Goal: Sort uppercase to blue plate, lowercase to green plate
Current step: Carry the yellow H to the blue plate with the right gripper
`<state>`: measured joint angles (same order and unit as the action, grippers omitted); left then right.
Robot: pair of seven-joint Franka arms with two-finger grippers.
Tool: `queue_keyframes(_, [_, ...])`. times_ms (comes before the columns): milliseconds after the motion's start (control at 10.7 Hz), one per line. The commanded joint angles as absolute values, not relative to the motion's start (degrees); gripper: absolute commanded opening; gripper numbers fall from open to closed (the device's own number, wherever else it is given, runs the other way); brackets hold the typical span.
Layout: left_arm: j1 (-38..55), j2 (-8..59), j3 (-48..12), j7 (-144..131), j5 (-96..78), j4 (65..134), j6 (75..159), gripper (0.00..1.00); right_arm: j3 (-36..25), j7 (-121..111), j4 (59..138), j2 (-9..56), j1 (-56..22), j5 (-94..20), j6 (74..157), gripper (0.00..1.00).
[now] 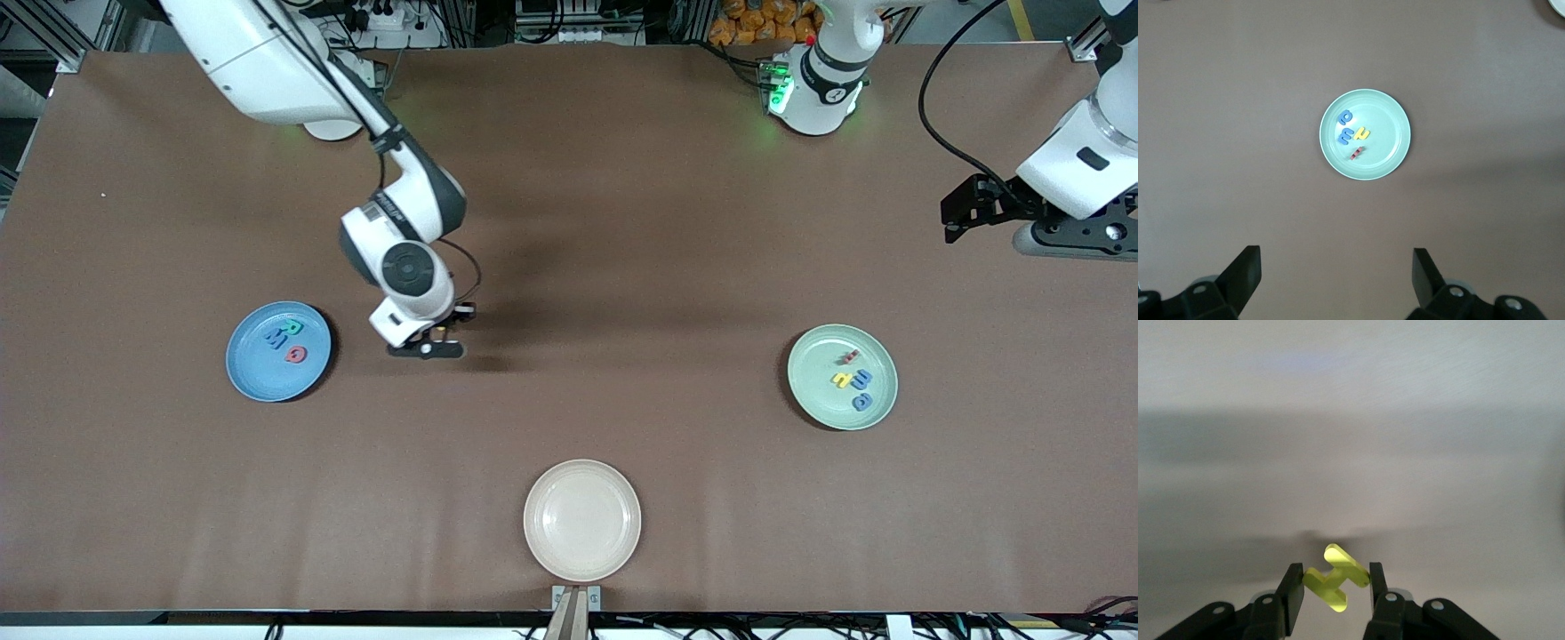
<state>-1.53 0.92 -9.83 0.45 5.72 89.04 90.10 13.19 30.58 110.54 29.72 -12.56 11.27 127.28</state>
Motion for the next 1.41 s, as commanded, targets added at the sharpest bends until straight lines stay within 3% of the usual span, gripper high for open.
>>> queue_keyframes(0, [-1.58,0.97,-9.67,0.62,4.39,88.42,89.47,1.0,13.98,18.42,115.65,24.53,-4.6,10.46,127.18,0.46])
queue_keyframes(188, [-1.58,0.97,-9.58,0.62,4.39,88.42,89.47,1.0,13.28,13.91,115.05,24.26,-1.24,10.89,122.71,0.46])
queue_keyframes(657, [-1.58,0.97,-9.23,1.05,4.39,88.42,89.47,1.0,7.83,-4.55,114.87,24.6,5.53,11.25,123.47,0.48])
queue_keyframes(1126, [-1.58,0.97,-9.32,1.05,4.39,88.5,89.47,1.0,7.03,-5.36,114.87,25.22,5.63,10.9,125.42,0.45])
queue_keyframes(1313, [-1.5,0.97,-9.32,1.05,4.39,88.59,89.47,1.0,7.12,-5.1,114.52,25.05,5.63,10.55,125.07,0.52])
